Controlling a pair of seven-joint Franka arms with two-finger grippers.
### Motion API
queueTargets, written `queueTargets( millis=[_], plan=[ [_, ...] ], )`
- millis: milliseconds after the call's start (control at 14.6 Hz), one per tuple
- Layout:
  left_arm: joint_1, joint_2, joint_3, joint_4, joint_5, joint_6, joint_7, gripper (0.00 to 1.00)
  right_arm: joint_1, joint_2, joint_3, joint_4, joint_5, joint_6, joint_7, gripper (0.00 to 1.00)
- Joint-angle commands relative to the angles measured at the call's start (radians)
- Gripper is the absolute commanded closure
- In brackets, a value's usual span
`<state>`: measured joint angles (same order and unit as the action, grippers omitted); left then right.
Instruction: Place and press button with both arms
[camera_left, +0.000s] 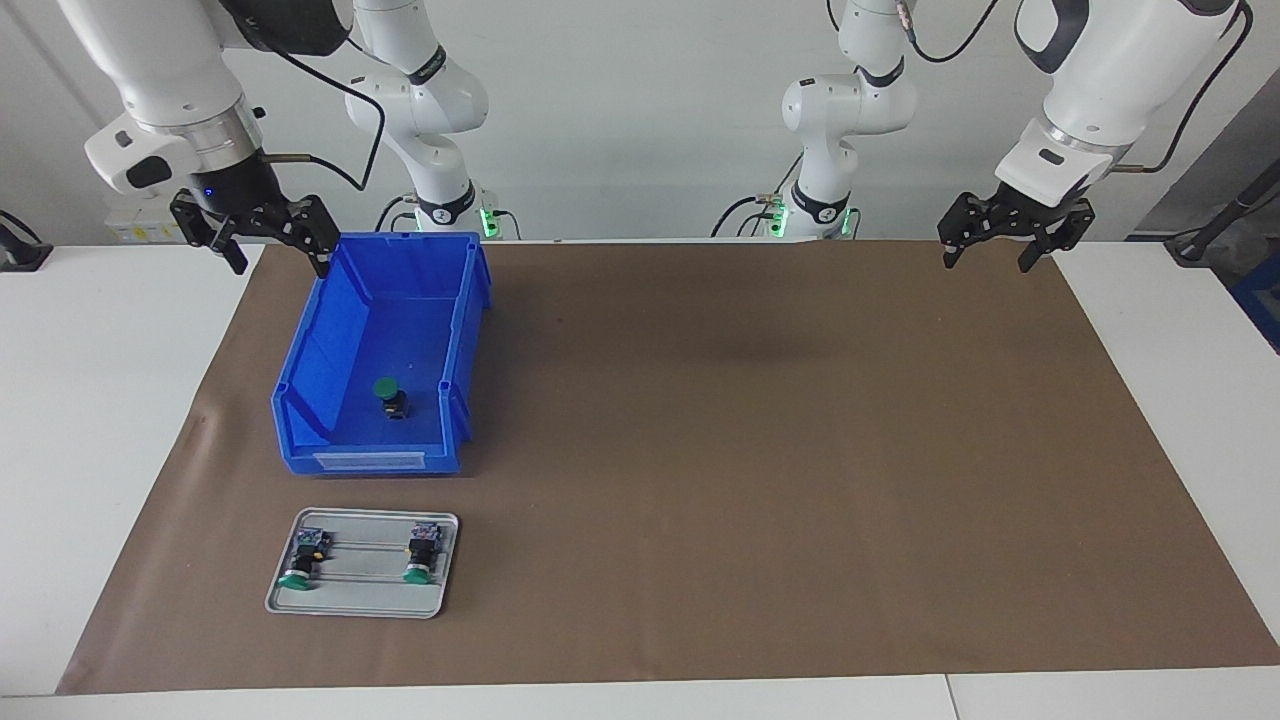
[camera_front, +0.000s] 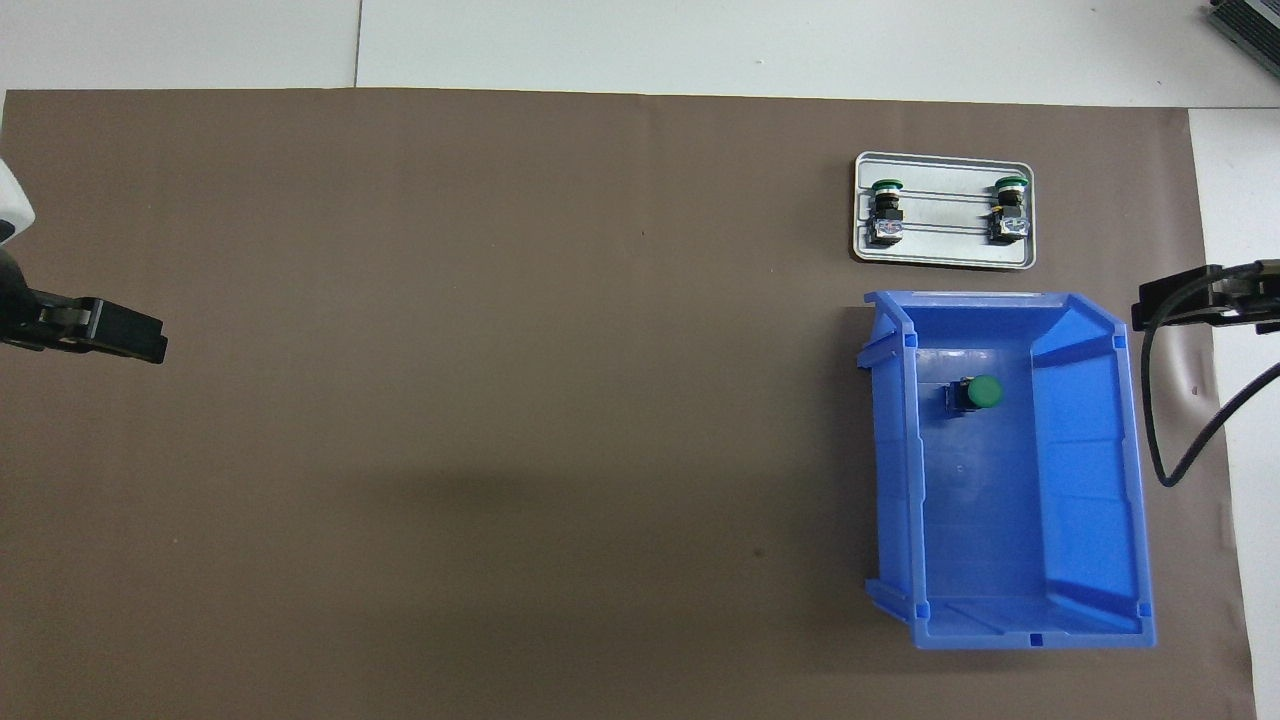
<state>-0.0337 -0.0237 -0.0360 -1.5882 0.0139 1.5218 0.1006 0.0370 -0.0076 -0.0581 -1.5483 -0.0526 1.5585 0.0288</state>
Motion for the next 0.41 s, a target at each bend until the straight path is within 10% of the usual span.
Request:
queueTargets(
  millis=[0,342],
  plan=[
    [0.005,-0.032,-0.002,-0.033,0.018,0.000,0.005,0.00,0.001,-0.022,0.000,-0.021,-0.009,-0.012,-0.023,0.00],
    [0.006,-0.032,-0.002,-0.033,0.018,0.000,0.005,0.00,0.001,-0.022,0.000,-0.021,-0.009,-0.012,-0.023,0.00]
  ],
)
